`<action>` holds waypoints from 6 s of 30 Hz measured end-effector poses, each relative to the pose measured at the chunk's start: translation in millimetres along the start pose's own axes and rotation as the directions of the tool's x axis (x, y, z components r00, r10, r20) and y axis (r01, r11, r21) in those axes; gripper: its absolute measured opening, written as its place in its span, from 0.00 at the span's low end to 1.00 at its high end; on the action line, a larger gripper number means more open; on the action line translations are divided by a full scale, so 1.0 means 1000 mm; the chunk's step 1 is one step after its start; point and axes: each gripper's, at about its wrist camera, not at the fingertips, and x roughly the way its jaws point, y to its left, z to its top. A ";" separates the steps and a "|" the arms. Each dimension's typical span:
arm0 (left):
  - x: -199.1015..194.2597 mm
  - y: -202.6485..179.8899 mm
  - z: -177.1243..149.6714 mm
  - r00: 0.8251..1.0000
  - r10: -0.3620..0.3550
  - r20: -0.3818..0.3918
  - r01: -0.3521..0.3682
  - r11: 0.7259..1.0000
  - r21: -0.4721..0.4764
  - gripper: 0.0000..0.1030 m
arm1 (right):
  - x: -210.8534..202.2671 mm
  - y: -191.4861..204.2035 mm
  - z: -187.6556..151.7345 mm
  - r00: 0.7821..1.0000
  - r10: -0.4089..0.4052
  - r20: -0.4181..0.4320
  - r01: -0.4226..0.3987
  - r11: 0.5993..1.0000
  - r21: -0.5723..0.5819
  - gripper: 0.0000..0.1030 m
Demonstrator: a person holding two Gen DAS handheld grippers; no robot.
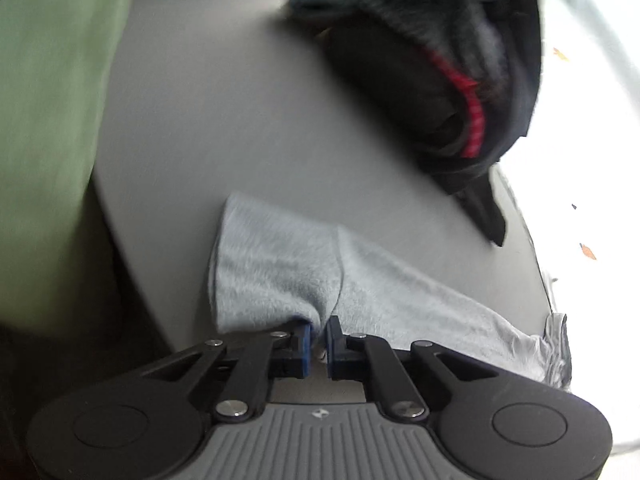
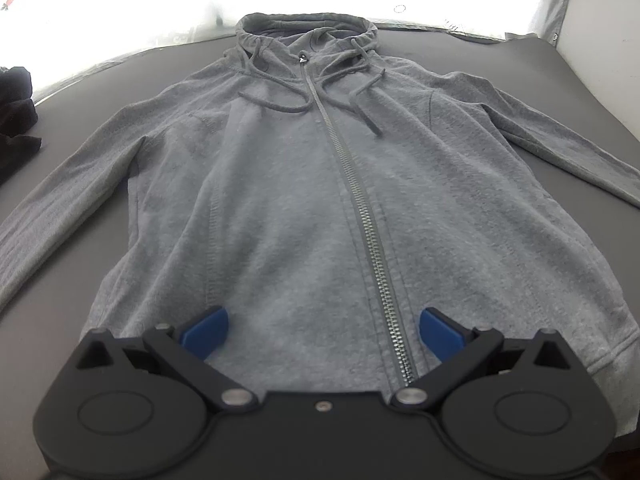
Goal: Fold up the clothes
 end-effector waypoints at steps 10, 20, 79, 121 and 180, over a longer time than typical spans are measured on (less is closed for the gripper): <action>-0.003 -0.207 -0.015 0.908 -0.419 0.004 0.381 0.830 0.407 0.07 | -0.001 -0.013 0.007 0.998 0.037 -0.042 -0.038 0.999 -0.025 0.99; 0.052 -0.444 -0.223 0.703 -0.420 -0.574 0.704 0.293 0.647 0.46 | -0.027 -0.110 0.025 0.998 -0.057 0.022 0.055 0.996 0.067 0.99; 0.263 -0.449 -0.181 0.989 0.134 0.068 -0.118 0.411 0.904 0.76 | 0.070 -0.317 0.205 0.970 -0.225 0.091 0.214 0.970 0.116 0.20; 0.251 -0.465 -0.228 0.965 0.043 -0.259 0.196 0.538 0.820 0.87 | 0.057 -0.297 0.224 0.926 -0.261 0.271 0.165 0.930 0.329 0.11; 0.223 -0.469 -0.255 0.989 0.059 -0.134 0.106 0.341 0.934 0.92 | 0.059 -0.321 0.131 0.960 -0.162 0.227 0.107 0.966 0.236 0.82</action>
